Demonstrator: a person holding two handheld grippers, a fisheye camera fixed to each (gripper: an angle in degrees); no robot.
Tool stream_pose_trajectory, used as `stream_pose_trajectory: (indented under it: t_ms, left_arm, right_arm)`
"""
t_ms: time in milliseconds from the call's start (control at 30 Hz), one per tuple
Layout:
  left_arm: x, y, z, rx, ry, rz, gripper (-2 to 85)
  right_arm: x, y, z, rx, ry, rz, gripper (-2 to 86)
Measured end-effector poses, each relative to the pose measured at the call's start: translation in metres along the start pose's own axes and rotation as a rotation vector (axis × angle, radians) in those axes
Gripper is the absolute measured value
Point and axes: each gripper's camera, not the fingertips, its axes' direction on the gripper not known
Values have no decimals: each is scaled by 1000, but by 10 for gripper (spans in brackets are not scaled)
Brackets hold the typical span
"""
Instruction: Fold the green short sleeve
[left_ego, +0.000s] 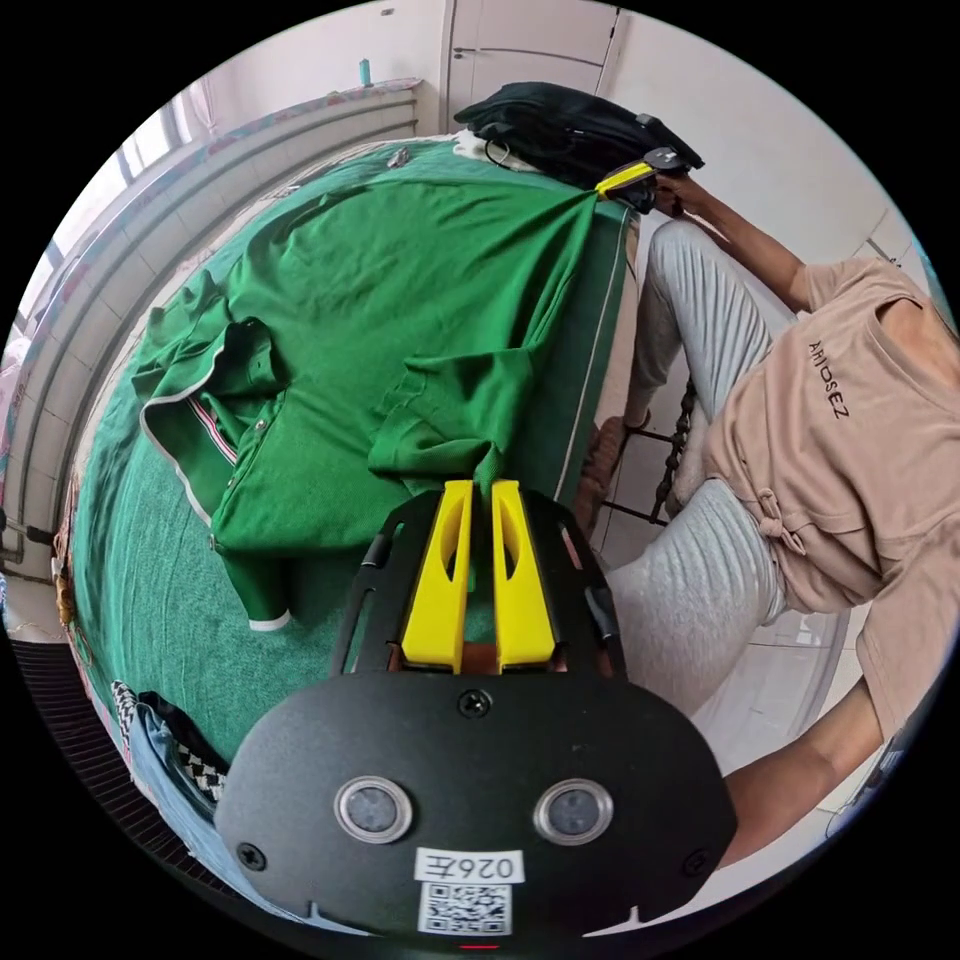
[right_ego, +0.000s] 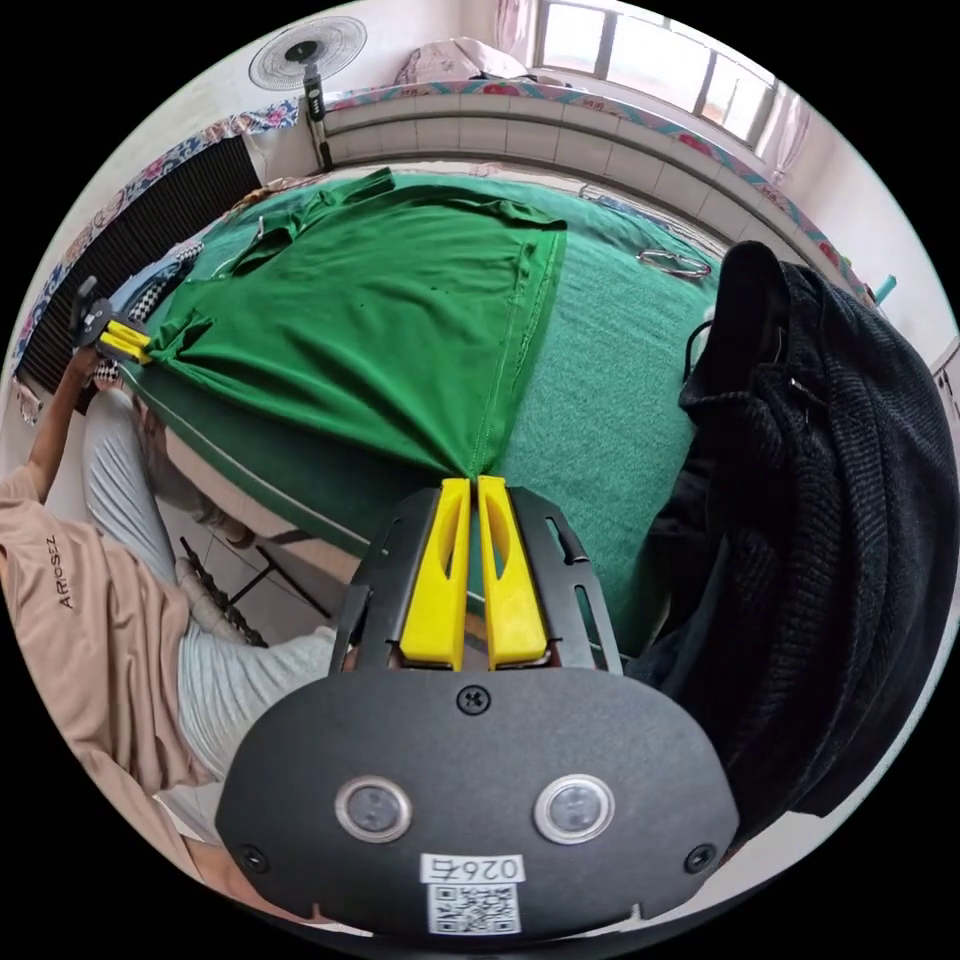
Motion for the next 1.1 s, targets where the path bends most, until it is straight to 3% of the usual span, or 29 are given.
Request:
stream_pose_trajectory:
  t_ms: [233, 333, 533, 667, 733, 967, 1100]
  left_arm:
    - [-11, 18, -1, -4, 6, -55, 59]
    - [-20, 35, -2, 7, 92, -79, 51]
    - [-43, 83, -10, 247, 106, -212, -1]
    - [-63, 98, -18, 467, 56, -342, -5]
    - [-66, 88, -16, 492, 64, -326, -1]
    - [-100, 44, 17, 378, 111, -326, 114]
    - [-99, 12, 61, 116, 435, -102, 4]
  right_arm:
    - [-22, 22, 25, -130, -3, -71, -4]
    - [-27, 36, 13, -72, -6, -27, 13]
    - [-59, 24, 17, 93, -106, -7, -2]
    - [-95, -11, 77, -68, -49, -73, -8]
    - [-113, -17, 104, -193, -8, -133, -9]
    - [-141, 19, 85, -124, 91, -52, -9]
    - [-156, 27, 80, -27, -19, -52, -9]
